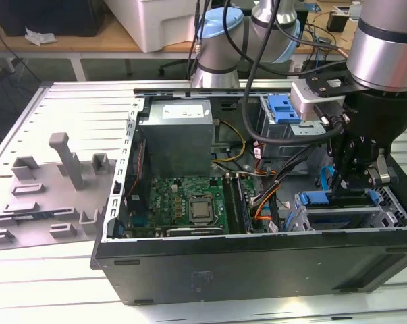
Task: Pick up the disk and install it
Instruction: 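Insert the second disk wire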
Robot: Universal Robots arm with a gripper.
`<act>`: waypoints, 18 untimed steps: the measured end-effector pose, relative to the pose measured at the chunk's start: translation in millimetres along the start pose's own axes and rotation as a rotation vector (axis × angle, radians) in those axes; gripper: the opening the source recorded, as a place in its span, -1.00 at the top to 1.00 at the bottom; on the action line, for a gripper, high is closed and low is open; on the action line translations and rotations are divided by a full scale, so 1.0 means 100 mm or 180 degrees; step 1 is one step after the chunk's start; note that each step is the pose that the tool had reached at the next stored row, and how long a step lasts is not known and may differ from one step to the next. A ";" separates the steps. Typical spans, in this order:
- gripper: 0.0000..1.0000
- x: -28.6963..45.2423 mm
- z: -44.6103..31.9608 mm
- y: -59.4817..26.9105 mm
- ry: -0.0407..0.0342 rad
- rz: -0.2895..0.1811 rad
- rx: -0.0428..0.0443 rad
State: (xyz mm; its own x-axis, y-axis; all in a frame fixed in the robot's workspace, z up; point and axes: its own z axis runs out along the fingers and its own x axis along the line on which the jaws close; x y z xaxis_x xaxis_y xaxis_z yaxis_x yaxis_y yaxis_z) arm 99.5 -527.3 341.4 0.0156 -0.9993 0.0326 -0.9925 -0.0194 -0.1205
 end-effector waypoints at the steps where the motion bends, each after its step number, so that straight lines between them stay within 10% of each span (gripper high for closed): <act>1: 0.69 0.000 0.002 0.000 0.0000 0.0000 0.0000; 18: 0.69 -0.001 0.031 0.004 0.0001 0.0000 0.0000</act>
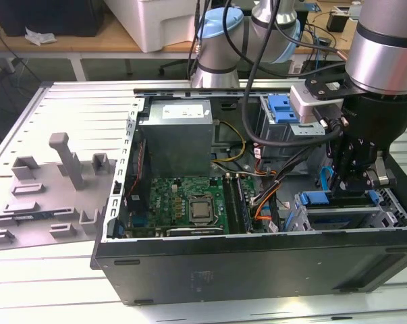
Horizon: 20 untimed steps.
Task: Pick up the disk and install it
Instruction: 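Insert the second disk wire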
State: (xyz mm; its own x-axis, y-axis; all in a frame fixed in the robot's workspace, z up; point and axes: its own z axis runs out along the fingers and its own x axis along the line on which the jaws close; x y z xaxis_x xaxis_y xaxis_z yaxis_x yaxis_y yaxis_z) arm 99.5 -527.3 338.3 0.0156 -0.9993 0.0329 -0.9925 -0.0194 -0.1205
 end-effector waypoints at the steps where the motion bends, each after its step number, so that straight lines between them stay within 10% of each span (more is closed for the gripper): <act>1: 0.69 0.000 0.000 0.000 0.0000 0.0000 0.0000; 11: 0.05 0.000 0.000 0.000 0.0000 0.0000 0.0000; 20: 0.05 -0.015 -0.060 -0.008 0.0016 -0.0002 0.0001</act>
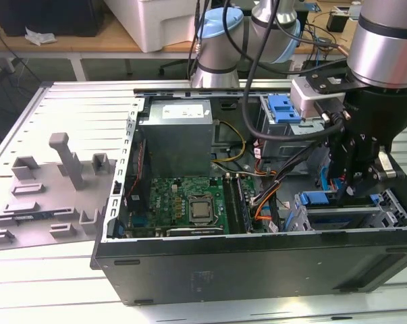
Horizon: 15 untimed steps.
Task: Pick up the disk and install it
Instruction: 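Insert the second disk wire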
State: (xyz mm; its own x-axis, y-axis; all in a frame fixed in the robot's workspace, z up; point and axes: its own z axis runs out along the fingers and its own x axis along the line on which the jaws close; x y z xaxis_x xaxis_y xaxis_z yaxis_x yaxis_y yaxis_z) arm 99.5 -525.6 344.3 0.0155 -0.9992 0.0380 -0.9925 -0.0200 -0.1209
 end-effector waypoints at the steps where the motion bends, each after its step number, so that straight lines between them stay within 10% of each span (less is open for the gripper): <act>1: 0.05 -0.004 -0.010 -0.001 0.0004 -0.0001 0.0000; 5: 0.05 -0.109 -0.043 -0.005 0.0057 -0.0006 0.0004; 12: 0.79 -0.170 -0.054 -0.004 0.0067 -0.0007 0.0023; 15: 0.79 -0.171 -0.054 -0.003 0.0067 -0.0007 0.0025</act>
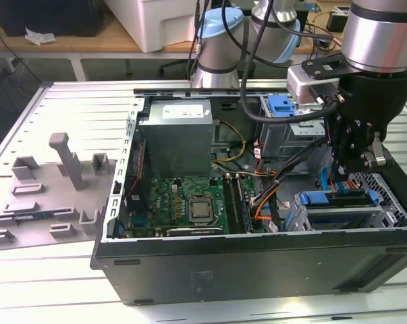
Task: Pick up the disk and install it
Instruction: 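Insert the second disk wire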
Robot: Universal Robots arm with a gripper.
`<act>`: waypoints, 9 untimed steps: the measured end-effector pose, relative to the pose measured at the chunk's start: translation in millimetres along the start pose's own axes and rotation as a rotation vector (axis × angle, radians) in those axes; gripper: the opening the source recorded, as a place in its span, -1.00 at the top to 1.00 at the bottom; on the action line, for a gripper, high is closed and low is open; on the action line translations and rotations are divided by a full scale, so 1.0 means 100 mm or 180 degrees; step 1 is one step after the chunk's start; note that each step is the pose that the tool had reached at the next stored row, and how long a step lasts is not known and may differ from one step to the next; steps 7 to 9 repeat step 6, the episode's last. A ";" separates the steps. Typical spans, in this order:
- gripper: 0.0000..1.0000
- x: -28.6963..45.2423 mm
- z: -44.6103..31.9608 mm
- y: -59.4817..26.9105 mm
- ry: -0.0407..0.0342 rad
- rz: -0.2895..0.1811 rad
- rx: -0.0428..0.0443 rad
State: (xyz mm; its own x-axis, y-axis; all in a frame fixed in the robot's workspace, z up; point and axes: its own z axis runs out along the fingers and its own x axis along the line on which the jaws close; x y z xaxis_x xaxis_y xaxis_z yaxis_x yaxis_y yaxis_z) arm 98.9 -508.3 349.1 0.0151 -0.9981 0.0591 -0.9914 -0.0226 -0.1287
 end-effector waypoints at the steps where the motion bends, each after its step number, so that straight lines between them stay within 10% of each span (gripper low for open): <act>1: 0.79 0.000 0.000 0.000 0.0000 0.0000 0.0000; 9: 0.79 0.000 0.000 0.000 0.0000 0.0001 0.0012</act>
